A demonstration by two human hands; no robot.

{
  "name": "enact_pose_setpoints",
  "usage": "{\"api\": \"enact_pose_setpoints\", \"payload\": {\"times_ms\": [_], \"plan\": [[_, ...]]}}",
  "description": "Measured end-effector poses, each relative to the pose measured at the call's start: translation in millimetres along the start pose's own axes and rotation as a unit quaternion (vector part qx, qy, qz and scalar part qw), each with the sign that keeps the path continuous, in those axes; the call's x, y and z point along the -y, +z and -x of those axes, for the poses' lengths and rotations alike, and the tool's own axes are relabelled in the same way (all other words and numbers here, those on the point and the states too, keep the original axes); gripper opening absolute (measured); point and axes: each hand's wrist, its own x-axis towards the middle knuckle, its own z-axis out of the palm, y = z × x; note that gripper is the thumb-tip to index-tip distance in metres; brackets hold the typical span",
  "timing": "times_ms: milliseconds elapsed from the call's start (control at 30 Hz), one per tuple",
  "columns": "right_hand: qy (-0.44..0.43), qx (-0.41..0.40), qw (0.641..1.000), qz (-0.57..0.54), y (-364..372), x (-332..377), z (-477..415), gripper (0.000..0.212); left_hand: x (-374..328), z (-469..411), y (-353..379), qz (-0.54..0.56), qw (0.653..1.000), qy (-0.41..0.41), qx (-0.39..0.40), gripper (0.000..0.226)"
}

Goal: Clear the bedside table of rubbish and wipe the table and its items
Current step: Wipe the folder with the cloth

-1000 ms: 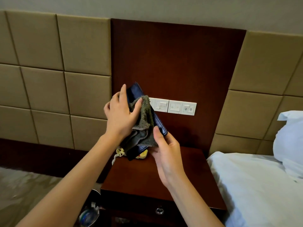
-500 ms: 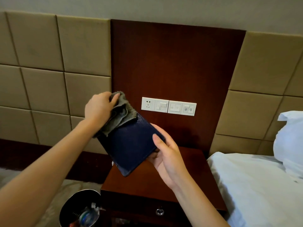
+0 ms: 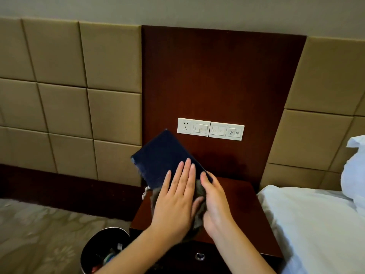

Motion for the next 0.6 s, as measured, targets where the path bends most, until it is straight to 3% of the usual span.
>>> {"api": "enact_pose_setpoints", "payload": {"times_ms": [133, 200, 300, 367, 500, 600], "plan": [[0.037, 0.007, 0.997, -0.064, -6.4, 7.8, -0.2, 0.023, 28.2, -27.5, -9.9, -0.010, 1.000, -0.024, -0.002, 0.063], [0.048, 0.011, 0.995, -0.086, -9.1, 6.9, -0.1, 0.025, 57.0, -47.3, -14.5, 0.001, 0.996, -0.088, -0.004, 0.068], [0.068, 0.014, 0.993, -0.092, -8.8, -0.7, 2.4, 0.024, 99.2, -75.3, -26.7, -0.009, 0.976, -0.205, 0.071, 0.069], [0.068, 0.017, 0.993, -0.094, -5.5, -3.1, 3.2, 0.022, 113.4, -86.9, -31.7, 0.002, 0.967, -0.231, 0.108, 0.070], [0.059, 0.013, 0.993, -0.100, -0.9, -2.0, 1.2, 0.021, 103.7, -85.7, -25.4, -0.018, 0.968, -0.227, 0.103, 0.067], [0.075, -0.014, 0.993, -0.095, -1.1, -6.0, -4.2, 0.023, 57.1, -57.8, -6.9, -0.049, 0.993, -0.104, 0.022, 0.061]]}}
